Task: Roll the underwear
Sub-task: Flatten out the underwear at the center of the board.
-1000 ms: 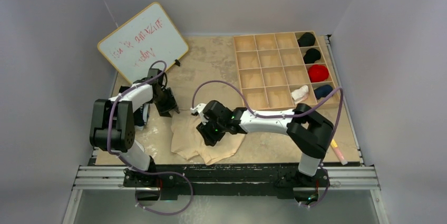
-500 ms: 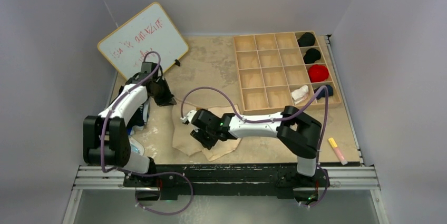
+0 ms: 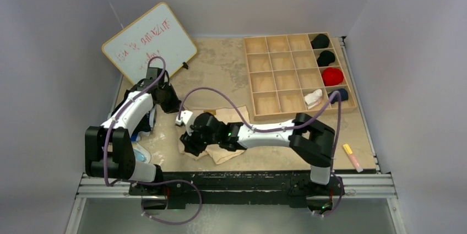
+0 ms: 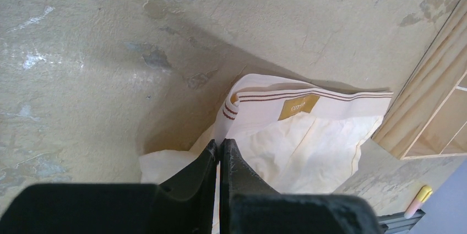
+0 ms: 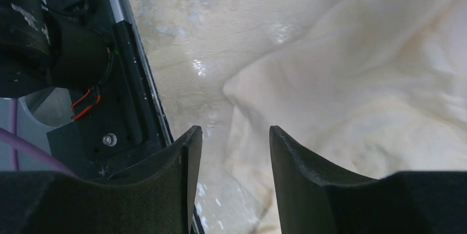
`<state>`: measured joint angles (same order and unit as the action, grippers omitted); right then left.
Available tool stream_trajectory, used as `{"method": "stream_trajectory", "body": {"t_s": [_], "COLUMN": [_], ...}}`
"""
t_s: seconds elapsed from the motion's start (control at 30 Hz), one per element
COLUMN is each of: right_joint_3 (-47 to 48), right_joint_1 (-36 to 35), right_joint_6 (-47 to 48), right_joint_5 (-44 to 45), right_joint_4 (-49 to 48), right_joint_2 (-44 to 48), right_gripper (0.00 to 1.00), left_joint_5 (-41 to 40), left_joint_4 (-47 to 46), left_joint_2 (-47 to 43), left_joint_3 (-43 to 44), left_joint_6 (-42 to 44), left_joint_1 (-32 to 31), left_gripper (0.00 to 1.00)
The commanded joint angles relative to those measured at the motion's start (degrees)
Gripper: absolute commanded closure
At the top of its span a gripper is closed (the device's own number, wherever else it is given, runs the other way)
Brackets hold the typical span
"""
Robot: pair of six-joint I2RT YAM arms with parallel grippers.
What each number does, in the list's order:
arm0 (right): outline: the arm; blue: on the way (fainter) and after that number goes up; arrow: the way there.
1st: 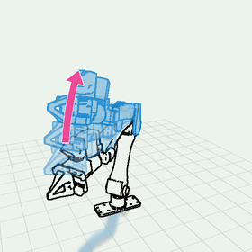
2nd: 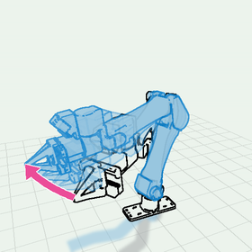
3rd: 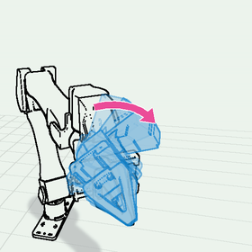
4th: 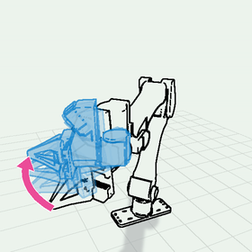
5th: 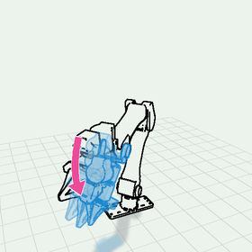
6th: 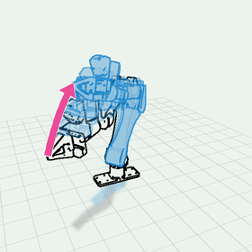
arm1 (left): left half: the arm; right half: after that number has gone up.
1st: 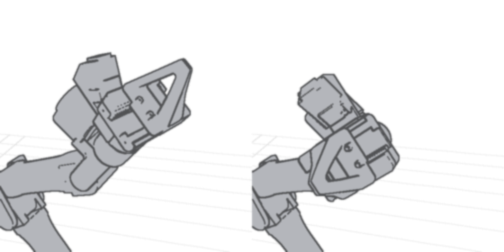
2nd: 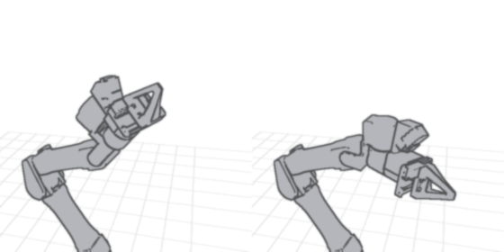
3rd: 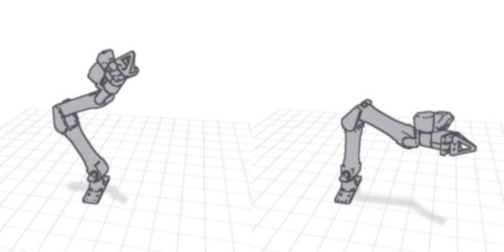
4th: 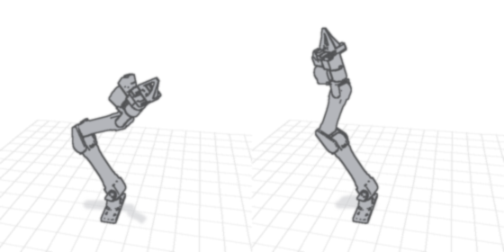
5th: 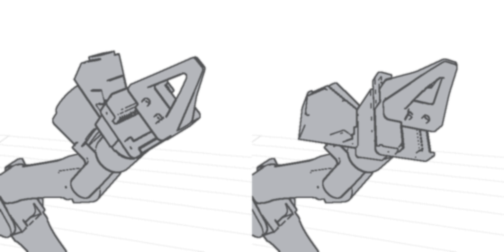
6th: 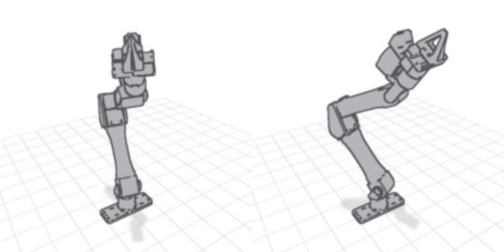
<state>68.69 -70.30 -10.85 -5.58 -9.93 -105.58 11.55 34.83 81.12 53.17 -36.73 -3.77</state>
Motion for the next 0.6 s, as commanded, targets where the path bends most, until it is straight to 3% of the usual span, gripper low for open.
{"method": "stream_trajectory", "body": {"t_s": [0.0, 0.2, 0.57], "right_joint_3": [0.8, 1.7, 8.1], "right_joint_1": [-3.7, -6.3, -6.5], "right_joint_6": [3.7, 9.9, 15.1], "right_joint_5": [2.1, 8.8, 19.0], "right_joint_4": [-11.8, -17.8, -12.3], "right_joint_2": [-3.6, -8.4, -17.0], "right_gripper": [0.49, 0.45, 0.41], "left_joint_5": [-0.5, -1.2, -1.8], "left_joint_4": [-1.5, -1.4, -0.5], "left_joint_2": [0.3, 0.7, 1.1], "left_joint_3": [0.0, -0.3, 0.1], "left_joint_6": [-1.0, -1.3, -0.5], "left_joint_1": [0.3, 0.3, 0.4], "left_gripper": [1.0, 1.0, 1.0]}}
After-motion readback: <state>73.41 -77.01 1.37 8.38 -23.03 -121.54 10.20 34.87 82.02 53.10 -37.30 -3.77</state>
